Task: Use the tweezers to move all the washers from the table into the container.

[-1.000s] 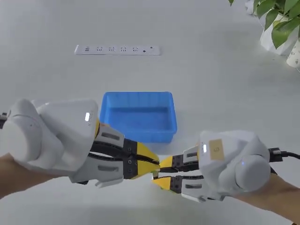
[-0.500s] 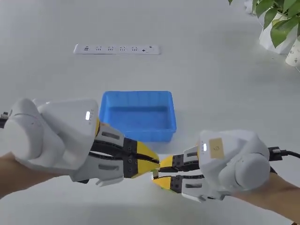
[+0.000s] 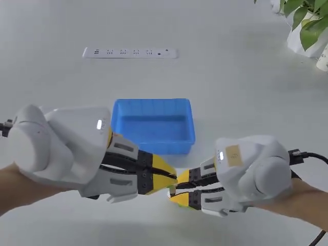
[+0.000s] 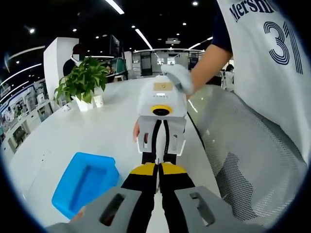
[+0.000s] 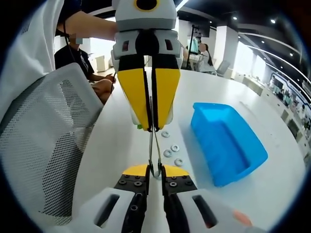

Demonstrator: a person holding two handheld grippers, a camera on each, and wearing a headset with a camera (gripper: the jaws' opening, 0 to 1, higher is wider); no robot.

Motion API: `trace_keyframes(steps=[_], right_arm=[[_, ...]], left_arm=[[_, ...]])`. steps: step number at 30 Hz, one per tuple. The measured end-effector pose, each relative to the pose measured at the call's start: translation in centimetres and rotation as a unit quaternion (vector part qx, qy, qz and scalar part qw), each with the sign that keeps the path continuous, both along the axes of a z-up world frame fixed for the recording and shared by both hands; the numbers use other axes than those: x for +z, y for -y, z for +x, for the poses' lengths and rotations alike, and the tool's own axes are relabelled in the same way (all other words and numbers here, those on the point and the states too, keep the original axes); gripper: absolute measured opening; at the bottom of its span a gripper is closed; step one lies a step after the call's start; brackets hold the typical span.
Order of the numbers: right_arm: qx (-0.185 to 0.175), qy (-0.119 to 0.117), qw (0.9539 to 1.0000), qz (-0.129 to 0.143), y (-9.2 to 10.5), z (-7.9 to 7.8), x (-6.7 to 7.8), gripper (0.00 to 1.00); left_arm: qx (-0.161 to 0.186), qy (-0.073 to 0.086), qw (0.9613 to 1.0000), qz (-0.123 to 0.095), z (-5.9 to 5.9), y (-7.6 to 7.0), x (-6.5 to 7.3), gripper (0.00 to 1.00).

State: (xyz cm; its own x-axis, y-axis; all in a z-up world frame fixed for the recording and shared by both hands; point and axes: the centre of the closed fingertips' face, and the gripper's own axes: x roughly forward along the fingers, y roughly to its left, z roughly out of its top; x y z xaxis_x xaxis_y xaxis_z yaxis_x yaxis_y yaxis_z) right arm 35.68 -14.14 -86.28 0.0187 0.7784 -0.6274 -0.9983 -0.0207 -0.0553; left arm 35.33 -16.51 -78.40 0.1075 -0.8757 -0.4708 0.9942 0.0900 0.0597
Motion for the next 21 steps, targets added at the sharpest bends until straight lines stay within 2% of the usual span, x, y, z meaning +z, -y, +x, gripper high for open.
trace_keyframes(steps=[9,11,14,20,21], right_arm=[[0.002,0.001,1.0,-0.004,0.0,0.0,0.0,0.09],[0.004,0.009,0.9999,-0.007,0.0,-0.1,0.0,0.09],[0.006,0.016,0.9998,-0.014,0.0,-0.4,0.2,0.09],[0.001,0.013,0.9999,0.0,0.0,-0.5,1.6,0.09],[0.0,0.015,0.9999,0.002,-0.1,-0.5,2.0,0.09]], left_arm=[[0.002,0.0,1.0,0.005,0.3,-0.1,-0.1,0.05],[0.0,-0.019,0.9998,0.005,-0.1,-0.1,-0.1,0.06],[-0.003,-0.017,0.9998,0.008,-0.2,-0.1,0.1,0.06],[-0.003,-0.009,1.0,0.002,-0.5,-0.2,1.5,0.06],[-0.004,-0.002,1.0,0.001,-0.5,-0.2,1.9,0.06]])
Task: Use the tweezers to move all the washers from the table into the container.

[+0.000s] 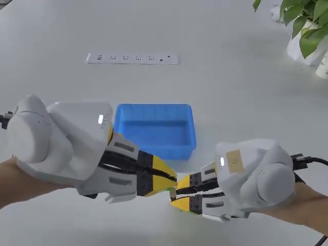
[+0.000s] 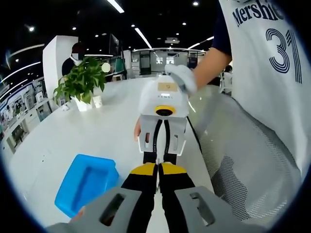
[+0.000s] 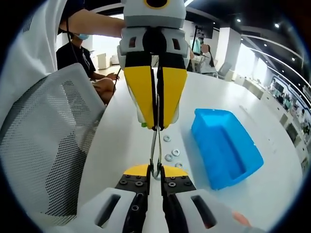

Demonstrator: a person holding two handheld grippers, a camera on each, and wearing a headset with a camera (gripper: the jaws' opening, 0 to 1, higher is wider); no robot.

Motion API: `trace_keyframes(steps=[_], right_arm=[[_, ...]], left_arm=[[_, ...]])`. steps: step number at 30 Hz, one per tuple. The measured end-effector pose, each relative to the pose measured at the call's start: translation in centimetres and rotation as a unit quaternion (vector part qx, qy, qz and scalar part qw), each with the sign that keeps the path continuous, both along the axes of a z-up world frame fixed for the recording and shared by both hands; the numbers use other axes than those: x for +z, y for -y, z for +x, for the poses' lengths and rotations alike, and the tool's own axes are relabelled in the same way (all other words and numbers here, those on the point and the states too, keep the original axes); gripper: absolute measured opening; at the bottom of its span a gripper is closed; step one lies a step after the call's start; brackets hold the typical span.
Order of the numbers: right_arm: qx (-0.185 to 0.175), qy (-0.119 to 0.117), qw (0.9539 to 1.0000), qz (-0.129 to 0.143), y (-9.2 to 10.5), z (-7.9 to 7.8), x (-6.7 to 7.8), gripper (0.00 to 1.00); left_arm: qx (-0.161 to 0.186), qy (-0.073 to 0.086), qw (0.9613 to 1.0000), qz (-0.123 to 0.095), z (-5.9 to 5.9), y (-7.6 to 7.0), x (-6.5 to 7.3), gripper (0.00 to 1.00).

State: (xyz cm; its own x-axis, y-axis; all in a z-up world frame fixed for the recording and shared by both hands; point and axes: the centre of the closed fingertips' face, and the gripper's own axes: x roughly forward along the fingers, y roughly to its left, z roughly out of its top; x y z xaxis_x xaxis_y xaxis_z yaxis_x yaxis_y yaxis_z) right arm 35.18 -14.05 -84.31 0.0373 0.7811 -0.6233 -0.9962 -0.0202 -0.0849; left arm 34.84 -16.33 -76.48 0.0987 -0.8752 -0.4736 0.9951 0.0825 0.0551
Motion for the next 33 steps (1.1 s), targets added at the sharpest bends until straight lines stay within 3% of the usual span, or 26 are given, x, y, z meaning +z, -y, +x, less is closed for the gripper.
trace_keyframes(steps=[6,14,22,28,33], right_arm=[[-0.001,0.009,0.9999,0.013,-0.3,0.4,1.8,0.09],[0.0,0.023,0.9993,0.03,-1.5,1.9,4.7,0.09],[0.002,0.042,0.9985,0.035,-2.7,4.0,6.5,0.09],[0.007,0.051,0.9981,0.034,-3.5,4.9,7.1,0.09],[-0.004,0.053,0.9976,0.044,-4.0,6.2,7.5,0.09]], left_arm=[[0.003,0.025,0.9997,-0.006,0.4,-0.5,2.0,0.06],[0.008,0.053,0.9985,-0.015,1.7,-1.4,4.7,0.06],[0.015,0.066,0.9975,-0.019,3.5,-2.6,6.5,0.06],[0.018,0.061,0.9977,-0.022,4.4,-3.4,7.1,0.05],[0.027,0.066,0.9971,-0.028,5.6,-3.8,7.5,0.05]])
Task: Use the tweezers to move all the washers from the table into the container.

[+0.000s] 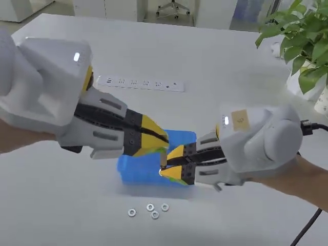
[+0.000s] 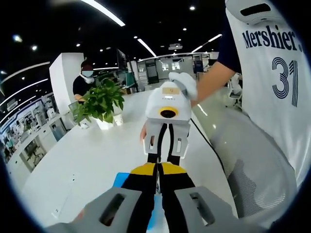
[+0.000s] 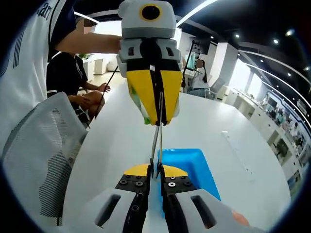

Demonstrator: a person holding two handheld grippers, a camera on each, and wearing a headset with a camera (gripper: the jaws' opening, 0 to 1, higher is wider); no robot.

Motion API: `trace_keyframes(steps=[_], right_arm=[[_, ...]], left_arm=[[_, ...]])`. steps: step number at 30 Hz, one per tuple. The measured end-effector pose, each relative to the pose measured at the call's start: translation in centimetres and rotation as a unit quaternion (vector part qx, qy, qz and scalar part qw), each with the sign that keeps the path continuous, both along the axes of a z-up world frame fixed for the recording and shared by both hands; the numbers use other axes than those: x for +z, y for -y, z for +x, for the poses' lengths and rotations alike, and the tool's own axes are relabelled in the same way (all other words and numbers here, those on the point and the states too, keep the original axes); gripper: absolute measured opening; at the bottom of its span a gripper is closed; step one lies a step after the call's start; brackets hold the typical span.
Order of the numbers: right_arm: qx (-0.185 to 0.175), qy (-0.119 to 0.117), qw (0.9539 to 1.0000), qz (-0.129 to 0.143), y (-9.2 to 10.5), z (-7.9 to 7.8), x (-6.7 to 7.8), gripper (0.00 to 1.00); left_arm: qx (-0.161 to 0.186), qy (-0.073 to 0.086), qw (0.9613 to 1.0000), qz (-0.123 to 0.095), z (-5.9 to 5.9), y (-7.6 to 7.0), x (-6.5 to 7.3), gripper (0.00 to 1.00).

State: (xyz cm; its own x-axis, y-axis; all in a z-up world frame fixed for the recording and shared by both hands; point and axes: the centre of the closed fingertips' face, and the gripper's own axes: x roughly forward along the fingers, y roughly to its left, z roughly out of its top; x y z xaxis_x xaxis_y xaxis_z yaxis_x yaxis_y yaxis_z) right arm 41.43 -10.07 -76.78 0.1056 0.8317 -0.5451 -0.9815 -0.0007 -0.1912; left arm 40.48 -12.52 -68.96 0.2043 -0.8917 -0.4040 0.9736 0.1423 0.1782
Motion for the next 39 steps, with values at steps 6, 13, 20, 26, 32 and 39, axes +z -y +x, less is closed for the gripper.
trace_keyframes(steps=[6,13,20,26,32,39], right_arm=[[-0.016,0.001,0.9998,0.014,-0.5,2.0,0.4,0.09],[-0.025,-0.002,0.9996,0.015,-0.9,4.0,-0.5,0.09],[-0.032,-0.01,0.9994,0.006,-1.1,5.4,-2.2,0.09],[-0.039,-0.024,0.9989,-0.003,-1.4,6.7,-4.0,0.09],[-0.041,-0.038,0.9983,-0.015,-1.5,7.3,-5.8,0.09],[-0.052,-0.046,0.9967,-0.041,-1.0,7.6,-7.9,0.09]], left_arm=[[0.011,-0.006,0.9999,-0.01,2.0,-0.4,0.4,0.06],[0.022,-0.014,0.9996,-0.012,4.0,-0.7,-0.4,0.06],[0.031,-0.026,0.9992,-0.004,5.7,-0.9,-2.3,0.06],[0.038,-0.03,0.9988,0.005,7.1,-1.1,-4.1,0.06],[0.049,-0.052,0.9975,0.004,7.8,-1.1,-5.8,0.06],[0.072,-0.071,0.9949,0.0,8.3,-0.6,-7.9,0.06]])
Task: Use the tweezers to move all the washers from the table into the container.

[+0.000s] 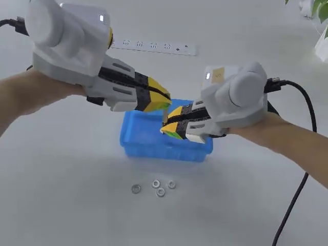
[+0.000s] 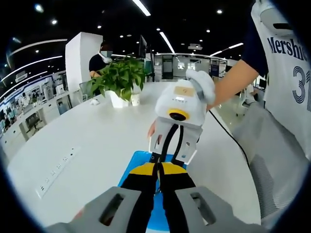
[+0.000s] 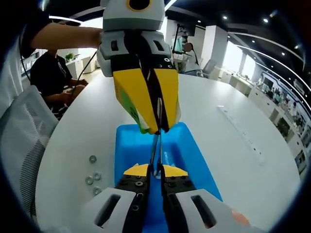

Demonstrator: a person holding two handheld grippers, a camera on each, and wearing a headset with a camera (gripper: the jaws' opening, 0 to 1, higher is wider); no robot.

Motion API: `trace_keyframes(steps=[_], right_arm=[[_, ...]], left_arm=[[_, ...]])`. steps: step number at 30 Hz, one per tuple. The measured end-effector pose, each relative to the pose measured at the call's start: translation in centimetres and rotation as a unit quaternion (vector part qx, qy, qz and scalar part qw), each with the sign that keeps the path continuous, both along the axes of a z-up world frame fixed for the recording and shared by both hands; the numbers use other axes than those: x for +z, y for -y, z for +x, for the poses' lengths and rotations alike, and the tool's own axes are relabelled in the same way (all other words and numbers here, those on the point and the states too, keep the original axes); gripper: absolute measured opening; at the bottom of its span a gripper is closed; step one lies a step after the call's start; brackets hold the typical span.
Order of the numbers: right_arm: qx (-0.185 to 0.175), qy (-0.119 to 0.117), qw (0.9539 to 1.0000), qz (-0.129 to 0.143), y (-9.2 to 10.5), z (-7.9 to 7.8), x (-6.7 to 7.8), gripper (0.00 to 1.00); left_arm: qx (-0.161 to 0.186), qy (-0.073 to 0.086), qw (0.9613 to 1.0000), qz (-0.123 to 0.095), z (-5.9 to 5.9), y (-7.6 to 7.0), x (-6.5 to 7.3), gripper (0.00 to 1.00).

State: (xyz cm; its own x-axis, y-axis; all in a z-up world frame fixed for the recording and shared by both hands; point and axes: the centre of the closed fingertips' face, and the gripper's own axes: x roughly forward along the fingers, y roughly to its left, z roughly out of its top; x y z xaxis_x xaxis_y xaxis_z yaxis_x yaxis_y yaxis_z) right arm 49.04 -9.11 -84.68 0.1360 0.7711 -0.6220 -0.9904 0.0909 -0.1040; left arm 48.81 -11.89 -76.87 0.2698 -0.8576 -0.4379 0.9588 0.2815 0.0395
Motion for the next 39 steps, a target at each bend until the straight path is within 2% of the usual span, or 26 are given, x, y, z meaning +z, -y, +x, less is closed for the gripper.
trace_keyframes(steps=[3,9,11,14,18,27,39], right_arm=[[-0.004,-0.004,1.0,-0.007,0.2,0.1,-0.6,0.09],[-0.007,-0.015,0.9998,-0.014,0.3,0.1,-1.4,0.09],[-0.011,-0.02,0.9997,-0.011,0.3,0.1,-1.3,0.09],[-0.017,-0.029,0.9994,-0.008,0.3,0.1,-1.3,0.09],[-0.015,-0.027,0.9995,-0.009,0.3,0.0,-1.2,0.1],[-0.014,-0.014,0.9998,-0.007,-0.1,-0.3,-0.7,0.11],[-0.018,-0.003,0.9997,0.013,-0.3,-0.6,1.4,0.11]], left_arm=[[0.004,0.002,0.9999,0.016,0.0,0.2,-0.5,0.06],[0.015,-0.013,0.9997,0.014,0.0,0.2,-1.2,0.07],[0.023,-0.021,0.9995,0.0,0.2,0.1,-1.2,0.07],[0.026,-0.02,0.9995,-0.001,0.3,0.0,-1.1,0.07],[0.025,-0.021,0.9995,-0.001,0.2,0.0,-1.1,0.07],[0.021,-0.012,0.9997,0.005,-0.1,0.2,-0.6,0.06],[0.007,0.01,0.9999,0.003,-0.9,0.0,1.5,0.06]])
